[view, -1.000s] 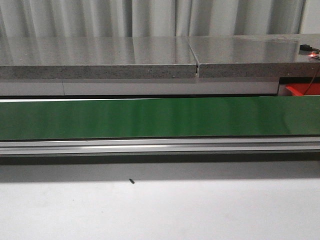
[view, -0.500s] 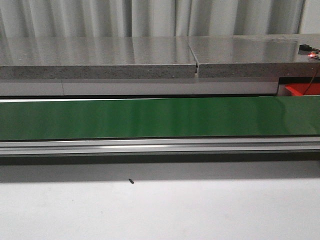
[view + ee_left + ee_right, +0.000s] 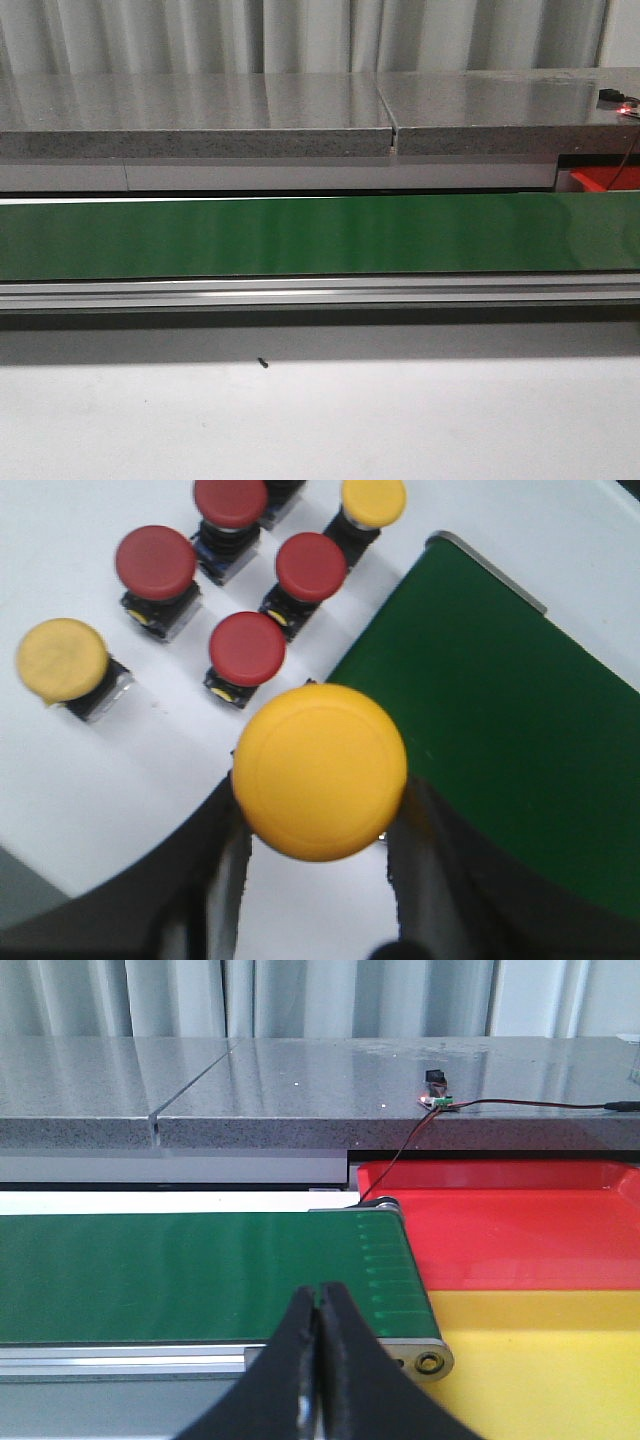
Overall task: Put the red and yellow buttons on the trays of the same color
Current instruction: 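Grasp a yellow button with the left gripper and lift it, then lower the yellow button onto the belt and open the left gripper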
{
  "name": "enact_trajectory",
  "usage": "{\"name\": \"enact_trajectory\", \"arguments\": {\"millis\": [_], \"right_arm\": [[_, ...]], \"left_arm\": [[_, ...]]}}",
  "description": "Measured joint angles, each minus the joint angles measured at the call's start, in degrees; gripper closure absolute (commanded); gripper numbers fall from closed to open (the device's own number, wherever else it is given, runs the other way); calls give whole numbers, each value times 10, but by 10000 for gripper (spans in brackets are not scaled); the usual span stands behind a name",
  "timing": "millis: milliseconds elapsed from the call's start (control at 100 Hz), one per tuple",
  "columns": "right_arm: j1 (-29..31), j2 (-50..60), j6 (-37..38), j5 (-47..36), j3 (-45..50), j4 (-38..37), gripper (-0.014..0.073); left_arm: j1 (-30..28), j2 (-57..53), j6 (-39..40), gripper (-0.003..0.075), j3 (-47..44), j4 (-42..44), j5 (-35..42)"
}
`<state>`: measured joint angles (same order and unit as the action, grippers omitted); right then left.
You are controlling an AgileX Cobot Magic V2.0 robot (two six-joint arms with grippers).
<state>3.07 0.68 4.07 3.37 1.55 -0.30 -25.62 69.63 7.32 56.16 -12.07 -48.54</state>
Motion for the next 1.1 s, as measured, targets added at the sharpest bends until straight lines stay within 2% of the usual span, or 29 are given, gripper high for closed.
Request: {"name": "enact_trajectory", "arguments": {"millis": [350, 670, 760, 930, 1000, 1100], "right_arm": [[0, 0, 0, 0, 0, 0, 685], [0, 0, 0, 0, 0, 0, 685], [0, 0, 0, 0, 0, 0, 685], [0, 0, 0, 0, 0, 0, 685], [0, 0, 0, 0, 0, 0, 685], [0, 0, 0, 0, 0, 0, 685]], "left_arm": [[88, 98, -3, 574, 37, 2, 28], [102, 171, -3, 565, 56, 2, 42], [102, 172, -3, 482, 58, 1, 43], [103, 172, -17, 180, 58, -9, 43], [103, 172, -25, 132, 58, -16, 42], [107, 172, -29, 132, 58, -23, 39]]}}
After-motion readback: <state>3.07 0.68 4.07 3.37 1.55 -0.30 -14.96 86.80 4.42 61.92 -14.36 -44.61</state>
